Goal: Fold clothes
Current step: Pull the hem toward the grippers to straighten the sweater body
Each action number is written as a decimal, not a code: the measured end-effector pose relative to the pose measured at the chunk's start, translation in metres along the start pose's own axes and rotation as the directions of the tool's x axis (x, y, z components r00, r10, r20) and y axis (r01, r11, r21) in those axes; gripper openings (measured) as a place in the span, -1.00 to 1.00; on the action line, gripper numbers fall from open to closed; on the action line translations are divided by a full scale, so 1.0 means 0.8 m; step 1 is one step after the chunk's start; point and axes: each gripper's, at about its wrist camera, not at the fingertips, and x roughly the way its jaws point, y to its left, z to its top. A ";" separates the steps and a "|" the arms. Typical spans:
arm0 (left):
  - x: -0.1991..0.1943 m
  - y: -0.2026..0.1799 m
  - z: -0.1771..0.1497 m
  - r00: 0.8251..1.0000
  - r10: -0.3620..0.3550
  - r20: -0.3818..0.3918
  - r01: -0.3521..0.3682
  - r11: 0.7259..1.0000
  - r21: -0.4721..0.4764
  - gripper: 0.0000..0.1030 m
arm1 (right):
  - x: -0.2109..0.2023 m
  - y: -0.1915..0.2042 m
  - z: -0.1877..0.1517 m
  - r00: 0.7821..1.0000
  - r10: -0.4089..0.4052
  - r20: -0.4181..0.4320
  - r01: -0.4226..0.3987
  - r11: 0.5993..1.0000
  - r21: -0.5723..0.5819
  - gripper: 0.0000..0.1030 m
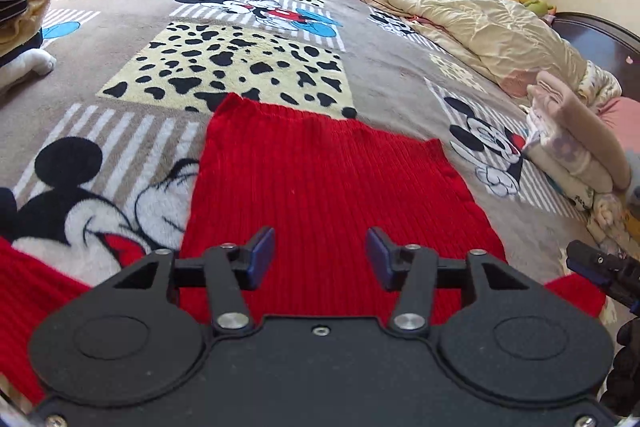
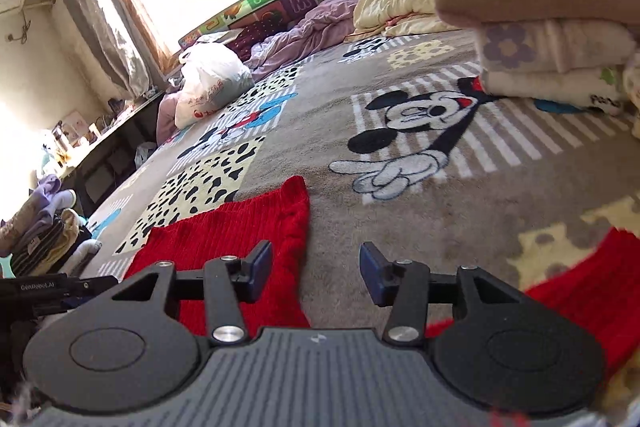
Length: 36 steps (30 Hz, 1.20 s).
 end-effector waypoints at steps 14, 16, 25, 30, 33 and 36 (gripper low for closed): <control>-0.049 -0.121 -0.171 0.989 0.034 0.145 -0.098 0.884 0.458 -0.08 | -0.083 -0.016 -0.127 0.999 -0.014 -0.033 0.020 0.985 0.173 0.01; -0.061 -0.116 -0.160 0.988 -0.031 0.149 -0.035 0.905 0.425 -0.08 | -0.082 -0.016 -0.129 1.000 -0.005 -0.026 0.009 0.985 0.171 0.01; -0.043 -0.109 -0.146 1.000 -0.031 -0.005 0.030 0.931 0.363 -0.05 | -0.077 -0.020 -0.134 1.000 0.024 -0.015 -0.021 0.982 0.187 0.05; -0.042 -0.110 -0.108 0.999 -0.040 -0.009 0.041 0.959 0.279 -0.05 | -0.071 -0.004 -0.134 1.000 0.010 -0.014 -0.008 0.994 0.108 0.25; -0.035 -0.116 -0.077 0.998 -0.056 -0.013 0.058 0.979 0.193 -0.04 | -0.064 0.006 -0.134 1.000 0.016 -0.009 -0.015 0.997 0.073 0.36; -0.019 -0.132 -0.041 0.998 -0.058 -0.015 0.059 0.985 0.161 -0.03 | -0.056 0.010 -0.132 1.000 0.023 0.004 -0.023 0.998 0.057 0.36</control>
